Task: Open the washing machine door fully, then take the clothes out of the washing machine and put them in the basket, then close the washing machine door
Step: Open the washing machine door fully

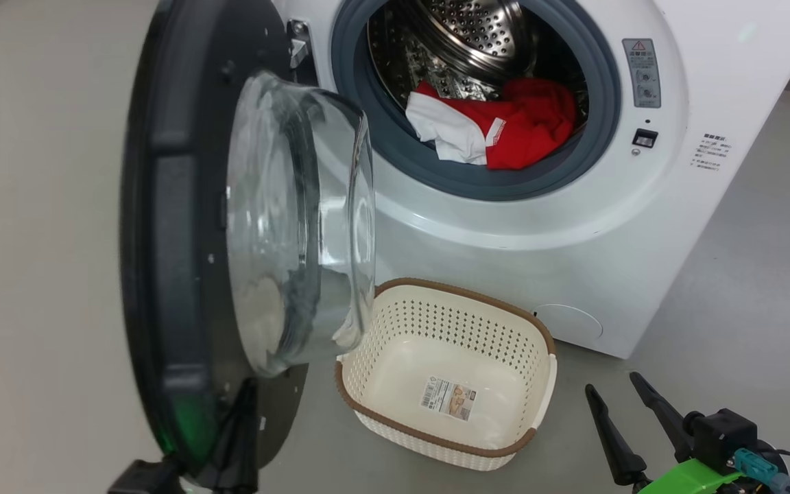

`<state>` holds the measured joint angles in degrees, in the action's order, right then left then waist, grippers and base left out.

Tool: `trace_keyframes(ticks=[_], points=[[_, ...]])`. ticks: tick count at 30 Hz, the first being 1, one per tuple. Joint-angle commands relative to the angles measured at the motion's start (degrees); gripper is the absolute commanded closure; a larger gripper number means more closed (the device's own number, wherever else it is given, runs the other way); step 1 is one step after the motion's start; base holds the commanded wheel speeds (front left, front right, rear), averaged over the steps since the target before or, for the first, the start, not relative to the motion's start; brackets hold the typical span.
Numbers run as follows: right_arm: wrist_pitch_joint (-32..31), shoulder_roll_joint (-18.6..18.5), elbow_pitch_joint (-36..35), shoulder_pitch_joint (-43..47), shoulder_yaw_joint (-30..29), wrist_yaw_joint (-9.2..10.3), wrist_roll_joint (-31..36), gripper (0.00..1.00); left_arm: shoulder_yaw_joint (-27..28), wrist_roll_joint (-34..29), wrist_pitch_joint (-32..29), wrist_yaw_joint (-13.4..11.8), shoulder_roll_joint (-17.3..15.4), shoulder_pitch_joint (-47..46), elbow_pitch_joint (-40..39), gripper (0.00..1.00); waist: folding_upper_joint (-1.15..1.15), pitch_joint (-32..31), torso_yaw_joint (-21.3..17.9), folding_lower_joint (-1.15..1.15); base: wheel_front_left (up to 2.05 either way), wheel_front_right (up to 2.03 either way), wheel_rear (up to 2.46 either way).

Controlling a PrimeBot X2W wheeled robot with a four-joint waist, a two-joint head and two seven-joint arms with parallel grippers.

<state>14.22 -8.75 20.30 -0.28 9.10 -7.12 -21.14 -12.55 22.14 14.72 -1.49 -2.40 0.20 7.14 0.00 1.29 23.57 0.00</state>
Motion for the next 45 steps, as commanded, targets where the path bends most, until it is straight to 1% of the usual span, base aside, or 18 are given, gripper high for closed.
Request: trace_keyframes(ticks=[1, 3, 4, 12, 16, 20, 27, 28, 33, 41, 45], points=[[0.8, -0.7, -1.4, -1.8, 1.5, -0.36, 0.2, 0.0, 4.4, -0.4, 0.3, -0.2, -0.5, -0.9, -1.2, 1.0, 0.0, 0.2, 0.4, 0.0, 0.0, 0.0, 0.0], [0.8, -0.7, -1.5, -2.0, 1.7, -0.36, 0.2, 0.0, 6.6, -0.7, 0.3, 0.3, -0.6, -0.9, -0.7, 1.0, 0.0, 0.4, 0.6, 0.0, 0.0, 0.0, 0.0], [0.8, -0.8, -1.5, -2.1, 1.9, -0.36, 0.2, 0.0, 8.9, -1.0, 0.3, 0.7, -0.8, -1.1, -0.1, 1.0, 0.0, 0.5, 0.6, 0.0, 0.0, 0.0, 0.0], [0.8, -1.1, -1.6, -2.7, 2.3, -0.36, 0.1, 0.0, 17.7, -2.7, 0.3, 1.9, -1.5, -2.6, 1.7, 1.0, 0.0, 1.3, 0.4, 0.0, 0.0, 0.0, 0.0], [0.8, -1.4, -1.7, -3.1, 2.3, -0.36, 0.2, 0.0, 21.8, -3.5, 0.3, 2.5, -2.1, -5.0, 3.1, 1.0, 0.0, 2.3, 0.4, 0.0, 0.0, 0.0, 0.0], [0.8, -1.8, -1.7, -3.8, 2.4, -0.36, 0.4, 0.0, 25.9, -3.9, 0.3, 3.6, -3.1, -7.9, 5.7, 1.0, 0.0, 3.3, 0.2, 0.0, 0.0, 0.0, 0.0], [0.8, -2.2, -1.7, -4.9, 2.5, -0.36, 0.5, 0.0, 31.3, -6.3, 0.3, 4.6, -5.2, -12.6, 10.4, 1.0, 0.0, 4.6, -0.2, 0.0, 0.0, 0.0, 0.0], [0.8, -2.2, -1.7, -4.9, 2.5, -0.36, 0.5, 0.0, 31.3, -6.3, 0.3, 4.6, -5.2, -12.6, 10.4, 1.0, 0.0, 4.6, -0.2, 0.0, 0.0, 0.0, 0.0], [0.8, -2.3, -1.7, -5.6, 3.0, -0.36, 0.5, 0.0, 35.3, -6.6, 0.3, 5.7, -6.4, -15.9, 13.8, 1.0, 0.0, 5.5, -0.8, 0.0, 0.0, 0.0, 0.0], [0.8, -2.8, -1.7, -7.2, 3.6, -0.36, 0.6, 0.0, 40.8, -8.3, 0.3, 7.0, -9.4, -21.0, 19.8, 1.0, 0.0, 7.6, -2.0, 0.0, 0.0, 0.0, 0.0], [0.8, -3.2, -1.7, -7.7, 3.8, -0.36, 0.6, 0.0, 42.5, -9.7, 0.3, 7.5, -11.3, -23.2, 23.1, 1.0, 0.0, 8.6, -2.8, 0.0, 0.0, 0.0, 0.0]])
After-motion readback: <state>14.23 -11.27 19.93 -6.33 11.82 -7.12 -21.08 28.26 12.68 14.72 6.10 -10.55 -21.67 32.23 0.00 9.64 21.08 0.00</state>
